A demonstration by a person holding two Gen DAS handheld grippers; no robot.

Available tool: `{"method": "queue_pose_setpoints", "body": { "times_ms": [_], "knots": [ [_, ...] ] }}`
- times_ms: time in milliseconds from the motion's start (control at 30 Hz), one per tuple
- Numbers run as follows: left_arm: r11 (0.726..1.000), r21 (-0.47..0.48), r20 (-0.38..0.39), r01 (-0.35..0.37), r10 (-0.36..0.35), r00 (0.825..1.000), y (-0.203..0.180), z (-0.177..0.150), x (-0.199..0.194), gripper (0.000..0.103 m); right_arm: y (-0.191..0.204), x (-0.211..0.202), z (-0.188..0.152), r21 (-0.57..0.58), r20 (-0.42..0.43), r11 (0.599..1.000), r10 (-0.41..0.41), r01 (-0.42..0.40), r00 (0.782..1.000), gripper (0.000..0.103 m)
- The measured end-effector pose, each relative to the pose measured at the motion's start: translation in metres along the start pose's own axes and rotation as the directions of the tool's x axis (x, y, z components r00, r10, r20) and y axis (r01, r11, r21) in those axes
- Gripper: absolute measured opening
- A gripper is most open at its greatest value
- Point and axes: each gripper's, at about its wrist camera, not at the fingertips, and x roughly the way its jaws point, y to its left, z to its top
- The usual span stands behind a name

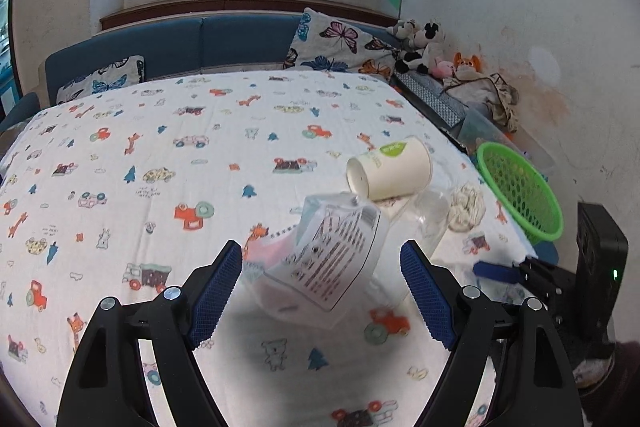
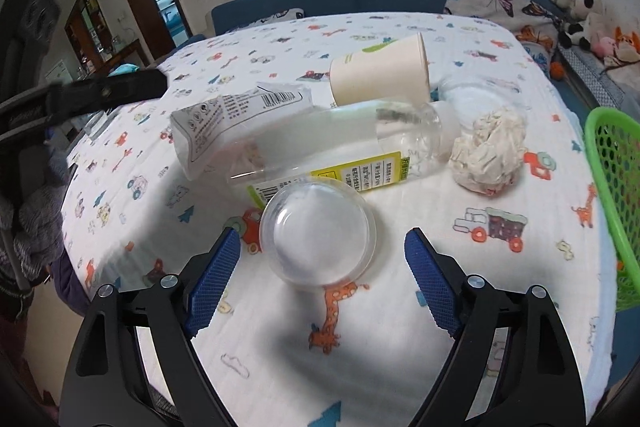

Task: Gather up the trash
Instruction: 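Grasp the clear printed plastic bag with the left tool while the right grasps the clear lid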

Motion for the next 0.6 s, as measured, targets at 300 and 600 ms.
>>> {"method": "queue_pose_setpoints", "body": {
  "times_ms": [300,600],
  "knots": [
    [0.985,0.171,-0.051,-0.011,0.02,0.999,-0.017,-0.015,0.018,0.081,-0.007,0.011,-0.003,0.036,-0.038,0.999,0.022,-0.021,0.999,0.064],
    [0.976,0.218,-0.065,0.01,0.004,0.998,-0.001,-0.016,0.027,0.082,-0.005,0.007,-0.005,0.028,-0.043,1.0,0.013,-0.012,0.999,0.064]
  ]
}}
